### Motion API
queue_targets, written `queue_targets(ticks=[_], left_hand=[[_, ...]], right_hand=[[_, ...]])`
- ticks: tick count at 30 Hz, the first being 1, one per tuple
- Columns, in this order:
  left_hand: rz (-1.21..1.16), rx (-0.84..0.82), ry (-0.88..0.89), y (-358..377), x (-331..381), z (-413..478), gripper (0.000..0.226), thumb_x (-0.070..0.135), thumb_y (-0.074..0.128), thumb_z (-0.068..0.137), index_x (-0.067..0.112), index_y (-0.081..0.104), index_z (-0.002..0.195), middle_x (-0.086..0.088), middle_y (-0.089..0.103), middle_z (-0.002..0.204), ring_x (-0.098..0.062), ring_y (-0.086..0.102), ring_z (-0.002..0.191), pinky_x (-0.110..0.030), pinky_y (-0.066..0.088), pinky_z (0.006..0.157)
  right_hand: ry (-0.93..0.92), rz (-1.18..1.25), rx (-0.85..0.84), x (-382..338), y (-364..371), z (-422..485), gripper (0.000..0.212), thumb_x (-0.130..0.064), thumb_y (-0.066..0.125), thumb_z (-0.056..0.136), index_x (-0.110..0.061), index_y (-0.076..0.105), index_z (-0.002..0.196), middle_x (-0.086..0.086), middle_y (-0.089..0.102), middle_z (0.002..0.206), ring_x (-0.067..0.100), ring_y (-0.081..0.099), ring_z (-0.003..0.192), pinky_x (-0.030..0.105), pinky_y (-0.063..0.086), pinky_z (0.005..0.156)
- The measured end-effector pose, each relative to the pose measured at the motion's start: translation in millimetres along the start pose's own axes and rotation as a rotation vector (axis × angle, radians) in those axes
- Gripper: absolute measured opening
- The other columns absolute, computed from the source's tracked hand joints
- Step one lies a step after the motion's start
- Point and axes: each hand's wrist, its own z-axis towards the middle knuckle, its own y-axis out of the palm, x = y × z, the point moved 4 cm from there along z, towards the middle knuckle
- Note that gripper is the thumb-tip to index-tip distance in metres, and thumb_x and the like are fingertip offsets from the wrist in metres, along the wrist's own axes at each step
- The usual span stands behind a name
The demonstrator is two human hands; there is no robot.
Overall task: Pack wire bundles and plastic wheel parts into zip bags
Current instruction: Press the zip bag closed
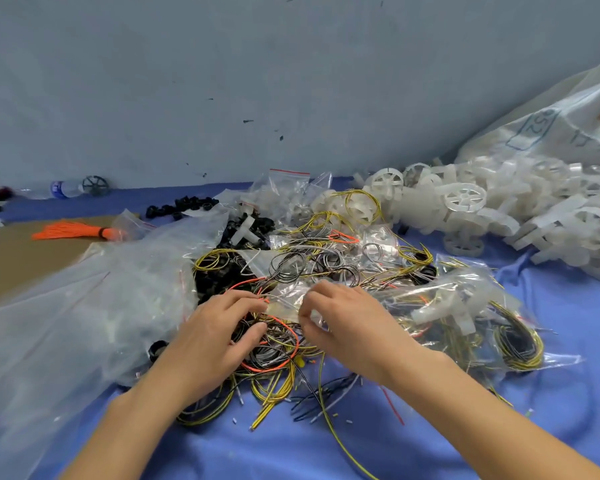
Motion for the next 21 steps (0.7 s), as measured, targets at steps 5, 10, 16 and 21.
queue_targets(ticks=[5,10,16,21], left_hand=[[-0.198,0.138,-0.072,-12,9,9,0.041,0.053,0.051,0.090,0.035,0.056,0.126,0.023,0.050,0.127,0.001,0.045,0.124,-0.027,0.039,0.103],[-0.603,0.270,-0.229,-20,24,17,0.049,0.050,0.060,0.086,0.043,0.046,0.133,0.027,0.058,0.121,0.009,0.051,0.119,-0.014,0.040,0.094],[-0.830,0.115,-0.198,-15,48,26,0.045,0.057,0.062,0.083,0.042,0.056,0.125,0.022,0.064,0.122,0.004,0.057,0.117,-0.013,0.047,0.089],[-0.955,-0.183,-0.147,1,74,22,0.027,0.034,0.062,0.091,0.025,0.069,0.116,0.004,0.073,0.111,-0.009,0.067,0.105,-0.017,0.051,0.085]], right_hand=[[0.001,0.175,0.129,0,-25,8,0.017,-0.031,0.049,0.100,-0.019,0.059,0.105,-0.006,0.059,0.112,0.017,0.054,0.102,0.037,0.042,0.092],[0.101,0.472,0.354,3,-57,12,0.013,-0.029,0.052,0.101,-0.020,0.061,0.103,-0.014,0.065,0.097,0.002,0.059,0.092,0.018,0.044,0.078],[0.111,0.952,0.450,1,-84,17,0.010,-0.026,0.053,0.101,-0.018,0.059,0.099,-0.002,0.076,0.087,0.009,0.071,0.083,0.021,0.053,0.071],[0.172,1.082,0.416,-2,-88,16,0.016,-0.025,0.054,0.101,-0.010,0.060,0.101,0.006,0.076,0.086,0.023,0.071,0.066,0.040,0.057,0.061]])
